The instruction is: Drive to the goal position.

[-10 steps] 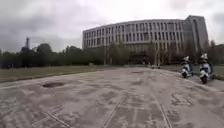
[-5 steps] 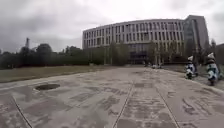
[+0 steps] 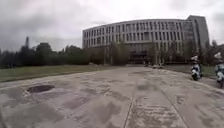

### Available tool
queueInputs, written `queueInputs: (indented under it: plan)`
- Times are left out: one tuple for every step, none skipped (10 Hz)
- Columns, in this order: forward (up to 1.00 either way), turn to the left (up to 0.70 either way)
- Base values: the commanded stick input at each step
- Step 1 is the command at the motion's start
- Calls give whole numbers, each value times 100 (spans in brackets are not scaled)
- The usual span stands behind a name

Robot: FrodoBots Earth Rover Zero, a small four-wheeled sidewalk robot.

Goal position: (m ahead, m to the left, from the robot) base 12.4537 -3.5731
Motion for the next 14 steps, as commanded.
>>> queueInputs:
  plan:
    - [70,1]
    - [70,1]
    - [70,1]
    - [70,1]
    - [70,1]
    - [70,1]
    - [70,1]
    - [70,1]
    - [70,1]
    - [70,1]
    - [70,1]
    - [70,1]
    - [70,1]
    - [70,1]
